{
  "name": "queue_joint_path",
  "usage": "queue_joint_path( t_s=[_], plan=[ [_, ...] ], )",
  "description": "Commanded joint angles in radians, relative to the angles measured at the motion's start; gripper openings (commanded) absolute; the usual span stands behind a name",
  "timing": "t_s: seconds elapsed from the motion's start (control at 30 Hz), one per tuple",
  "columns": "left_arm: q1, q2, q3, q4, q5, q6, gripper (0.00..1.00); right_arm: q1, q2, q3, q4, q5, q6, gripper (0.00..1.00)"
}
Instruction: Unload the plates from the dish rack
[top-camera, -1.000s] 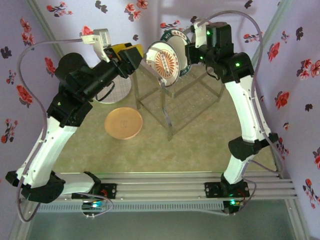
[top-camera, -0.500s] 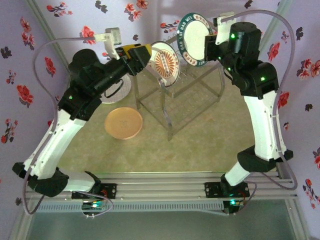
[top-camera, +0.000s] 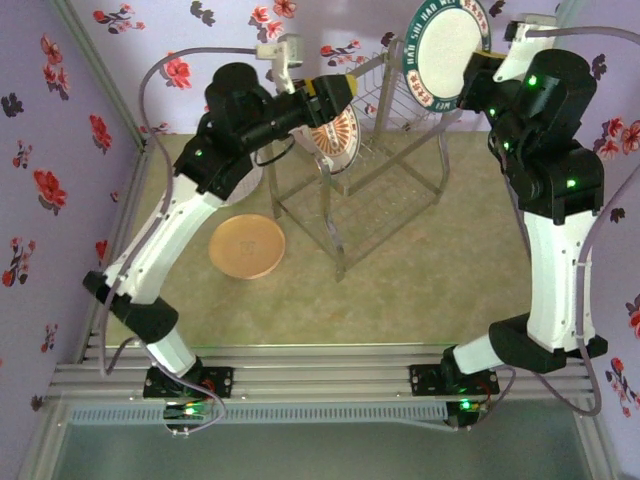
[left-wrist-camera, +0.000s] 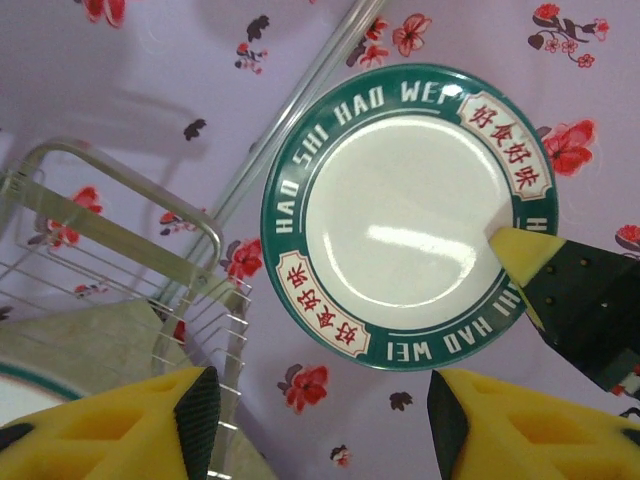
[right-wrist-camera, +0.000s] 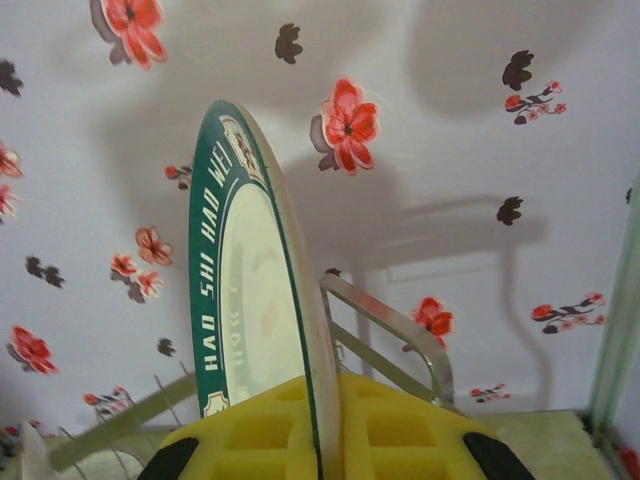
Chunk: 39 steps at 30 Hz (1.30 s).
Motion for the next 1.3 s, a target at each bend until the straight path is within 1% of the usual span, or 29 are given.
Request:
queue_joint_path(
  t_s=[0.0,0.2,0.33,0.5,0.63,0.87,0.97,1.27],
  plan=[
    [-0.009,0.063,0.105,-0.023,0.058,-0.056,0.59,-0.029,-0.025,-0.013,0.112,-0.092,0.118,0.0],
    [-0.007,0.153,0.208,0.01,0.1,-0.138,0.59,-0.097,-0.042,-0.074,0.225,-0.283,0.309,0.0],
    [0.004,0.171,0.208,0.074,0.121,-0.207,0.59,-0.136,-0.041,-0.102,0.275,-0.381,0.414,0.0],
    [0.018,0.181,0.209,0.093,0.133,-0.255,0.59,-0.177,-0.033,-0.143,0.361,-0.496,0.545,0.0],
    [0.025,0.192,0.212,0.126,0.147,-0.3,0.59,-0.183,-0.016,-0.152,0.39,-0.553,0.596,0.0],
    [0.028,0.196,0.214,0.13,0.15,-0.315,0.56,-0.182,0.007,-0.153,0.397,-0.633,0.649,0.0],
    [0.029,0.201,0.217,0.134,0.149,-0.323,0.52,-0.183,0.004,-0.165,0.406,-0.645,0.663,0.0],
    [0.028,0.203,0.219,0.122,0.149,-0.329,0.29,-0.183,0.014,-0.182,0.425,-0.674,0.705,0.0]
  ],
)
